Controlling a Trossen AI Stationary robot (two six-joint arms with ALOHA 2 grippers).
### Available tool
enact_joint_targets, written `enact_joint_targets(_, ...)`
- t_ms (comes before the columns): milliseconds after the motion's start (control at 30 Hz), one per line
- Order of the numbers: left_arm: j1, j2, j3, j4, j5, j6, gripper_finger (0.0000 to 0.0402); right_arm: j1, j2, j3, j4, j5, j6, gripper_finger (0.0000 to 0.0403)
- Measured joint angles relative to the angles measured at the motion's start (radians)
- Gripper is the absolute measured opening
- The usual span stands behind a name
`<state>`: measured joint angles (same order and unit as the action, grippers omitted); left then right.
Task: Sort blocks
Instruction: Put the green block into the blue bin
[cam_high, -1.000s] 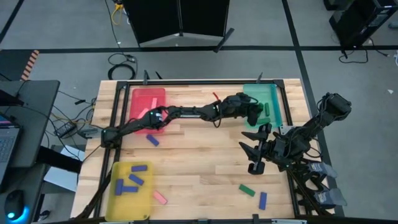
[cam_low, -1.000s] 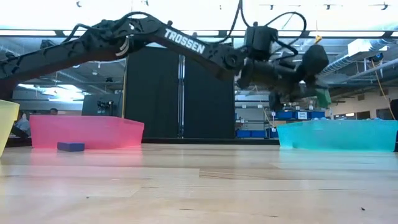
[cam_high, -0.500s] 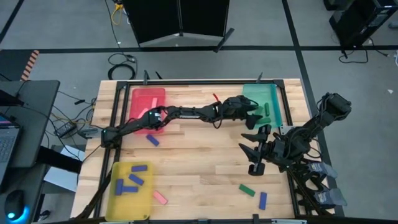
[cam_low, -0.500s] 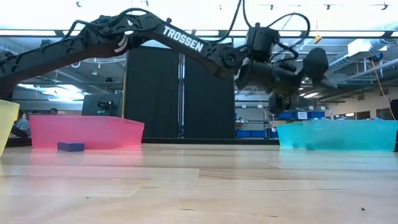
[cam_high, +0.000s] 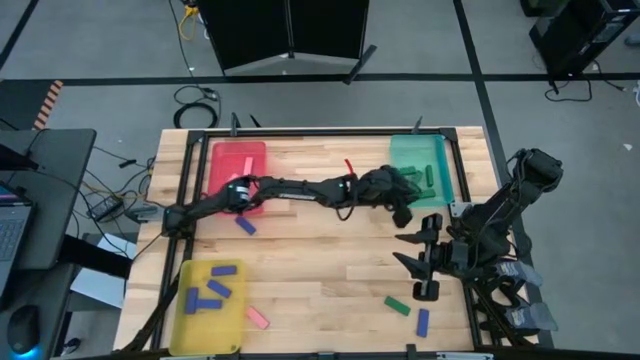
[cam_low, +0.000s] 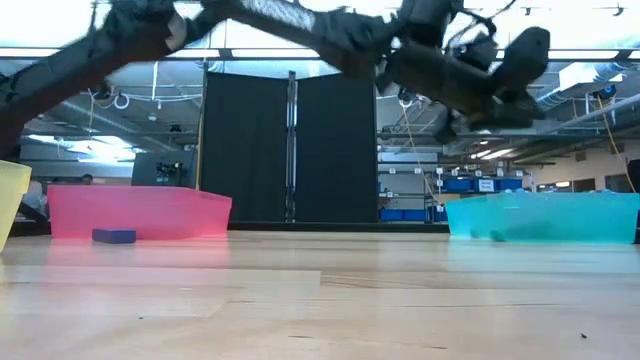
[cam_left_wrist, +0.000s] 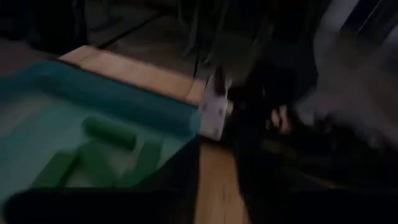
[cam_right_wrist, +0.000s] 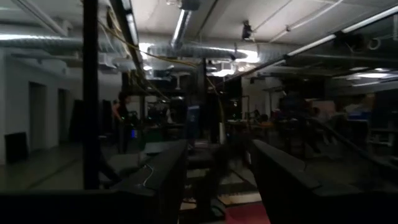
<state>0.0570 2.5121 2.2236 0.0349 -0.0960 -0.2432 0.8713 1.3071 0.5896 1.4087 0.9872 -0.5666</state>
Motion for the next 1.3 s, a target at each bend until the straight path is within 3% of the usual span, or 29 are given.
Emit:
enact_joint_targets(100, -0.025, -0.137, -0.180, -0.013, -0.070, 0.033, 0.0046, 0.009, 0.000, 0.000, 0.001, 0.042, -0.029, 0.0185)
enact_joint_targets(200, -0.035, -0.302, -0.450, 0.139, -0.091, 0.022, 0.0009, 0.011, 0.000, 0.000, 0.000, 0.054, -0.045, 0.0182)
enact_joint_targets(400, -0.051, -0.658, -1.015, 0.489, -0.096, -0.110, 0.0027, -0.008, -0.001, 0.000, -0.083, 0.162, 0.021, 0.0177)
enact_joint_targets(500, -0.081, -0.811, -1.205, 0.567, -0.120, -0.147, 0.0029, -0.049, -0.001, 0.000, -0.270, 0.211, 0.185, 0.0174)
enact_joint_targets(567, -0.106, -0.903, -1.295, 0.574, -0.160, -0.150, 0.0026, -0.088, 0.000, 0.000, -0.416, 0.175, 0.355, 0.0174)
enact_joint_targets(700, -0.160, -1.059, -1.427, 0.572, -0.261, -0.148, 0.0021, -0.176, 0.000, 0.011, -0.711, -0.006, 0.724, 0.0176)
enact_joint_targets(800, -0.205, -1.164, -1.491, 0.576, -0.319, -0.123, 0.0019, -0.209, 0.000, 0.059, -0.958, -0.076, 0.914, 0.0180)
enact_joint_targets(1033, -0.278, -1.330, -1.596, 0.570, -0.414, -0.074, 0.0019, -0.221, 0.082, 0.247, -1.388, -0.175, 1.133, 0.0185)
enact_joint_targets(1300, -0.322, -1.391, -1.637, 0.562, -0.417, -0.055, 0.0019, -0.142, 0.323, 0.486, -1.856, -0.539, 1.419, 0.0190)
